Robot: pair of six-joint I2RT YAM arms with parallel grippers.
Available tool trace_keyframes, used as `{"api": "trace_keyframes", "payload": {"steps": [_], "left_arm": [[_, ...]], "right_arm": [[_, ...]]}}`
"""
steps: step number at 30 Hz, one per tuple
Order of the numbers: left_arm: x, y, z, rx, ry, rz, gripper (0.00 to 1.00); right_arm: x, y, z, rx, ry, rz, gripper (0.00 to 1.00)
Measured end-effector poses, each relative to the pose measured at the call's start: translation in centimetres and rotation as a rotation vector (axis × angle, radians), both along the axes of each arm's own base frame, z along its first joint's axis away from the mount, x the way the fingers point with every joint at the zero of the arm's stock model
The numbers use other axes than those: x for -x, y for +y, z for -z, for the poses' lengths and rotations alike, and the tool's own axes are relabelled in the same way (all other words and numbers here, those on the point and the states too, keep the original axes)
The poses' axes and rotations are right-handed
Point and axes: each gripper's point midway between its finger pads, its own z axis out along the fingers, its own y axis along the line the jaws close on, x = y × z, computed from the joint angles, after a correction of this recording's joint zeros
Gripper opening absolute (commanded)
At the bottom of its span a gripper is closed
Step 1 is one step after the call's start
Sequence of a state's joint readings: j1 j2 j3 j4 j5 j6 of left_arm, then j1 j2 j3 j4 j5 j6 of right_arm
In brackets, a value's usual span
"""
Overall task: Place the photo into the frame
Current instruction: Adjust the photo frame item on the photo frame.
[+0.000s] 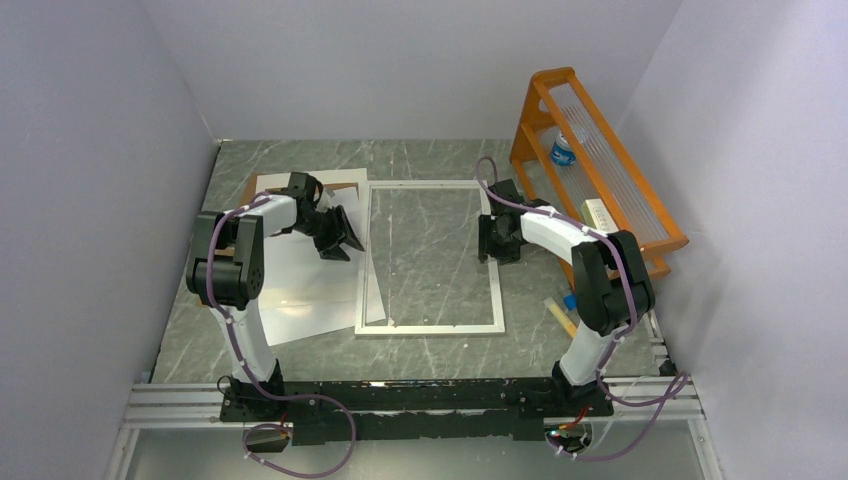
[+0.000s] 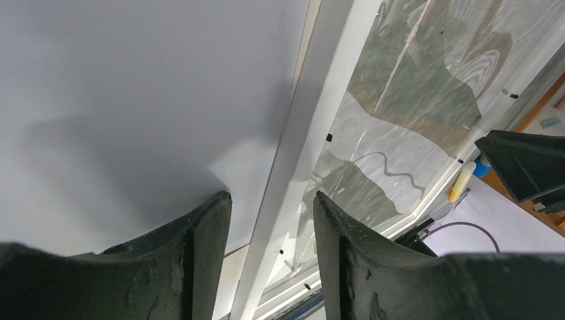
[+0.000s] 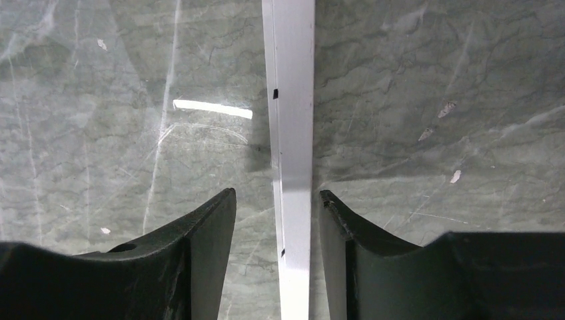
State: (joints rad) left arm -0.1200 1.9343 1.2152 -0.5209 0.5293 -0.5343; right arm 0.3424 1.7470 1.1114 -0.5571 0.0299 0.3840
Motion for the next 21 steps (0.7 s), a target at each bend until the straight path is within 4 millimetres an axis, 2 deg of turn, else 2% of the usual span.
{"api": "trace_keyframes", "payload": {"steps": [10, 16, 21], "left_arm": [[0.0, -0.1, 0.0, 0.002, -0.001, 0.002, 0.59], [0.0, -0.2, -0.1, -0.009, -0.009, 0.008, 0.61], [0.0, -0.4, -0.1, -0.059, -0.020, 0.030, 0.60]], "right_arm": [[0.8, 0.0, 1.2, 0.038, 0.042, -0.013, 0.50], [0.8, 0.4, 0.9, 0.019, 0.039, -0.015, 0.57], [0.2, 0.9, -0.2, -0.004, 0.018, -0.010, 0.58]]}}
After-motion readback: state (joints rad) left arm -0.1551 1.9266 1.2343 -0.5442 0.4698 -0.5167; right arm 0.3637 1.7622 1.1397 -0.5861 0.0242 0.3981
